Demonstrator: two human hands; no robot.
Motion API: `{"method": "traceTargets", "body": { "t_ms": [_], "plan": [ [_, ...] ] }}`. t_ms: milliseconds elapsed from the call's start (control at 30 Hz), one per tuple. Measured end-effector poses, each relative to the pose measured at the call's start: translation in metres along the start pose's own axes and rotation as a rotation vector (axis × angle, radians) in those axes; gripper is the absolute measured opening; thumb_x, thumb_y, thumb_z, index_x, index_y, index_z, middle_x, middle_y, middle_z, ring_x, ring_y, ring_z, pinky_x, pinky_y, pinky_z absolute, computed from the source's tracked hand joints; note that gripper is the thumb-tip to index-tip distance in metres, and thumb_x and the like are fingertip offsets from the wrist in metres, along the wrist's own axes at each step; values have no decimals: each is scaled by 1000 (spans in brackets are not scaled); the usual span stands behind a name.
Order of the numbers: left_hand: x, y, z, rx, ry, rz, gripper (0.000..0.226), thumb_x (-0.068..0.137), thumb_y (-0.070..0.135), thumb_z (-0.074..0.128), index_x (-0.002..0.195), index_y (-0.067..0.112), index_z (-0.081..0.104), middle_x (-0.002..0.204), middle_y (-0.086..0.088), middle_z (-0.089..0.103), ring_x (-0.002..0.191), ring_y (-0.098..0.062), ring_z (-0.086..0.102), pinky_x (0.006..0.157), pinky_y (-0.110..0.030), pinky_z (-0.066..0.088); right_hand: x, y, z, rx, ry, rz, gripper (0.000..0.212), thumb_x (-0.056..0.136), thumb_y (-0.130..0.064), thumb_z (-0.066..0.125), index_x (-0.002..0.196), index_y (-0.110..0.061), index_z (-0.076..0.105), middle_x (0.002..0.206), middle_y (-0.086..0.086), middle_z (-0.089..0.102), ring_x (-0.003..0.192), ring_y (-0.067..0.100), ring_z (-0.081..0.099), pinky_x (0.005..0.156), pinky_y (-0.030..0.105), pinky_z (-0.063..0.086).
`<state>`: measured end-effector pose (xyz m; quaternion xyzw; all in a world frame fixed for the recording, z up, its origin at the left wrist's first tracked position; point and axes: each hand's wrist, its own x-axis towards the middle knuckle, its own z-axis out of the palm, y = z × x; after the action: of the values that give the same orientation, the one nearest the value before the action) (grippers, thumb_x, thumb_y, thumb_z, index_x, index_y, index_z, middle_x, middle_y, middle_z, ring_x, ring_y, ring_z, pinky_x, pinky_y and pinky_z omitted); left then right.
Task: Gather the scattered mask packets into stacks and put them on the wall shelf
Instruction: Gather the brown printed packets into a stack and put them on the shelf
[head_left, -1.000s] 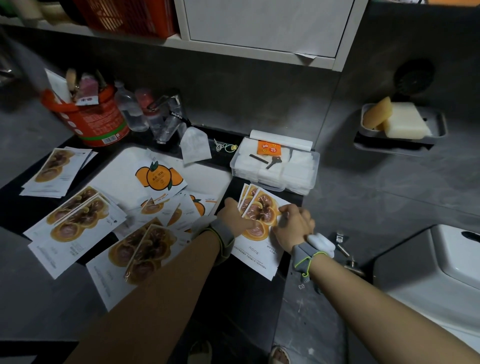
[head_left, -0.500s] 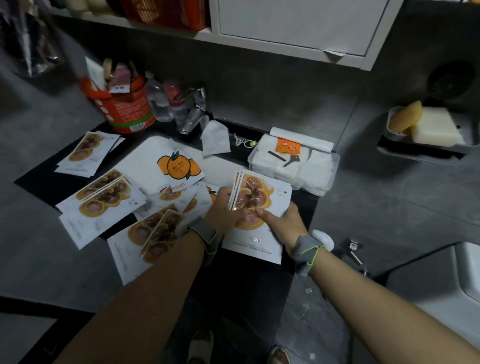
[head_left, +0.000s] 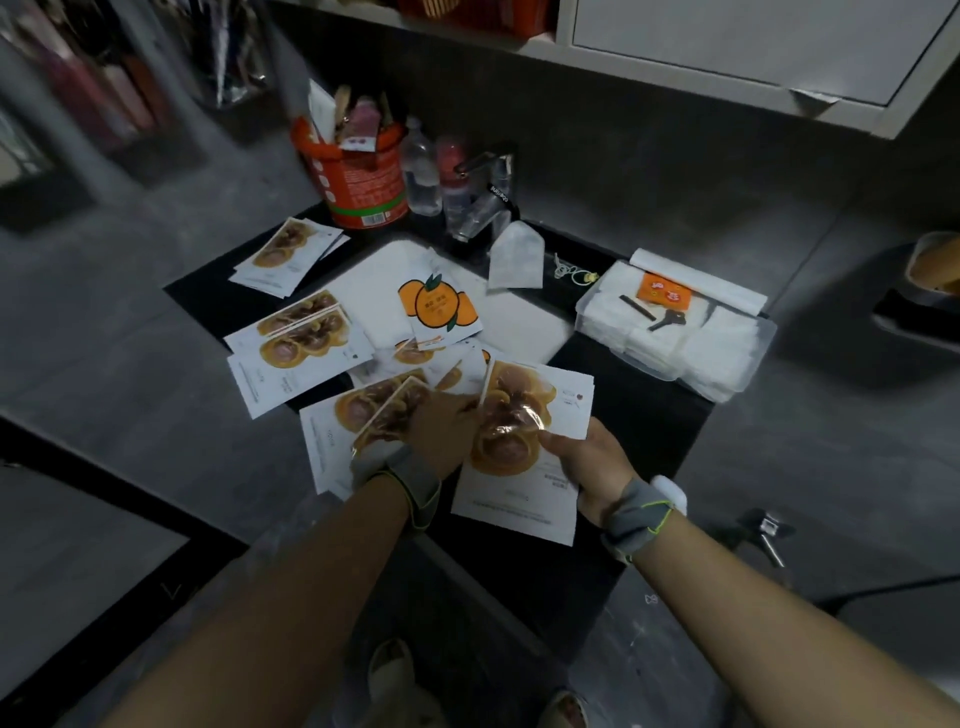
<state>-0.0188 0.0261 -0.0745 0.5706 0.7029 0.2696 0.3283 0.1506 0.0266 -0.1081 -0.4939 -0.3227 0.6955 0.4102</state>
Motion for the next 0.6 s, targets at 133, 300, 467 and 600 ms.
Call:
{"method": "traceTargets", "body": {
  "t_ms": [133, 300, 467, 600],
  "plan": [
    [16, -28, -34, 304, 11, 5, 56, 70, 41, 35, 104, 13, 69, 105, -12, 66, 103, -32, 59, 82, -34, 44, -3, 2, 16, 43, -6, 16, 24, 90, 3, 53, 110, -8, 61, 95, 15, 70, 75, 27, 70, 67, 39, 57],
    [40, -65, -57, 571, -120, -81, 73, 69, 58, 44, 129, 16, 50, 136, -14, 47, 126, -35, 43, 105, -39, 35, 0, 13, 53, 25, 36, 57, 28, 89, 5, 53, 114, -4, 59, 99, 18, 68, 82, 32, 68, 79, 47, 56],
    [52, -102, -75, 622, -163, -103, 101, 57, 77, 56, 138, 21, 32, 142, -16, 33, 131, -39, 32, 109, -53, 28, 5, 41, 89, -200, 219, 59, 27, 80, -4, 63, 107, -8, 64, 106, 16, 70, 95, 34, 67, 89, 52, 53],
    [48, -103, -85, 665, -131, -94, 91, 65, 64, 65, 135, 16, 34, 138, -19, 33, 127, -39, 34, 105, -51, 34, 8, 52, 106, -354, 374, 40, 41, 65, -27, 67, 104, -13, 64, 100, 7, 71, 90, 27, 68, 84, 45, 57]
  ]
}}
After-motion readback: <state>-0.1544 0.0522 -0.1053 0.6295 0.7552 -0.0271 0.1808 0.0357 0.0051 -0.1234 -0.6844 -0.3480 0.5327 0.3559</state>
